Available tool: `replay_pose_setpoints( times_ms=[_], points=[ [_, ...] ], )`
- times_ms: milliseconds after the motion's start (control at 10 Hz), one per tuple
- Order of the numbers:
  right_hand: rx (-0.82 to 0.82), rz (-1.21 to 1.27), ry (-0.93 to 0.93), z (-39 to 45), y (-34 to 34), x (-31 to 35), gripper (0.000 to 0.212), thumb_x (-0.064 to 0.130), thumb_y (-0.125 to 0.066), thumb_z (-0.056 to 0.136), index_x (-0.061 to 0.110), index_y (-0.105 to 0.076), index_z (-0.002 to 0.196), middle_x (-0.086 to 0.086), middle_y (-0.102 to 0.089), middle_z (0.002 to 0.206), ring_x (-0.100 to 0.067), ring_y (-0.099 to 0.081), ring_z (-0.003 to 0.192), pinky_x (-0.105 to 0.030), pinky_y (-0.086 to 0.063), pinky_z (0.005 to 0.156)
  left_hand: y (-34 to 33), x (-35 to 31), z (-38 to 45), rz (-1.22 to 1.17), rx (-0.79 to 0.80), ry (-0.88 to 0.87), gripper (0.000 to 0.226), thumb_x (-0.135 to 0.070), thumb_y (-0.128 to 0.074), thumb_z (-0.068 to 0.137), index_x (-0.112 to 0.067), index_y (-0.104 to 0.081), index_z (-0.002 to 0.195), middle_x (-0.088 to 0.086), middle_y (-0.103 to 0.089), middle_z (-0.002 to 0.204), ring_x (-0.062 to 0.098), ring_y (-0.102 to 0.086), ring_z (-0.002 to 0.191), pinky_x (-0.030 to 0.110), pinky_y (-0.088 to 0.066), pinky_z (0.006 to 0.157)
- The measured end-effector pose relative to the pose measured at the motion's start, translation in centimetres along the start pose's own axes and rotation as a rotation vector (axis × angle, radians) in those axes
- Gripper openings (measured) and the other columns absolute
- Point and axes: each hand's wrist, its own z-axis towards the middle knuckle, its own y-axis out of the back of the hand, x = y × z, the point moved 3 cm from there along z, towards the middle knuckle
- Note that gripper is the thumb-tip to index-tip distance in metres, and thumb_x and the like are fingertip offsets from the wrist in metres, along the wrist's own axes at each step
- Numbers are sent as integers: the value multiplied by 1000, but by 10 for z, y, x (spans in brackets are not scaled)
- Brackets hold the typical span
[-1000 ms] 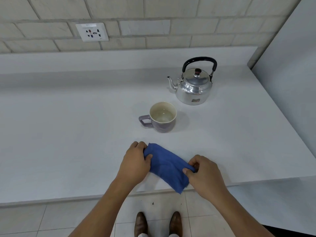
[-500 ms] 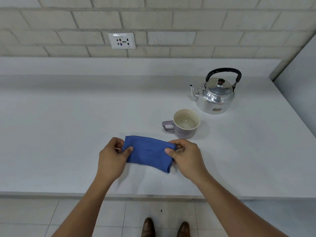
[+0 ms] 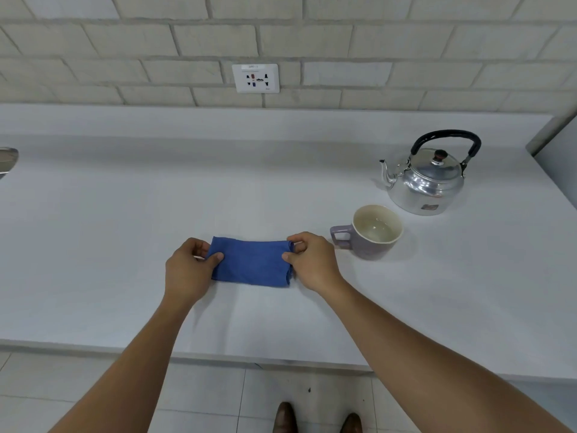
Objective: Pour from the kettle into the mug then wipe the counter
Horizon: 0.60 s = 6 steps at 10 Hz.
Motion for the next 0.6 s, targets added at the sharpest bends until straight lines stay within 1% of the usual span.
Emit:
replay_pose_setpoints(
  times_ms=[100,200,300,400,500,600],
  points=[
    [-30,-65,21,4,-7,-1,35,6,-76,83,14,-68,117,9,-62,74,0,-60,71,-3,-43,57,-2,5,1,21,-8,-23,16,-20,-79,89,-15,-64,92,-3,-67,82,19,-64,71,22,-43,57],
    [-53,-170,78,1,-9,0,39,8,-74,84,18,-63,119,3,-59,90,-1,-56,73,-6,-38,57,-6,6,-1,57,-2,-61,17,-15,-79,89,-13,-62,89,-1,-65,77,14,-59,63,21,-41,55],
    [-40,-279,188,-1,-11,0,32,8,-71,86,19,-62,115,0,-50,107,-13,-58,78,-9,-39,61,-9,6,1,95,-17,-106,18,-13,-80,87,-9,-62,88,5,-67,80,18,-59,65,21,-41,55],
    [11,-349,221,-2,-12,-1,20,9,-66,91,14,-64,111,0,-46,110,-18,-59,81,-13,-44,67,-5,4,2,114,-17,-121,25,-16,-84,84,-12,-62,97,6,-66,95,24,-61,77,18,-40,59],
    [42,-381,234,-8,-11,1,32,19,-64,95,15,-59,127,-1,-46,121,-20,-61,92,-26,-50,82,-3,3,1,105,-20,-165,44,-17,-85,82,-11,-60,119,1,-56,110,25,-61,89,21,-44,65],
    [4,-368,292,-18,-6,4,32,24,-61,97,18,-59,128,1,-48,121,-17,-60,90,-26,-49,83,-6,-9,-9,147,1,-313,43,-15,-80,87,-12,-60,124,-4,-53,113,24,-57,106,31,-47,81]
  ],
)
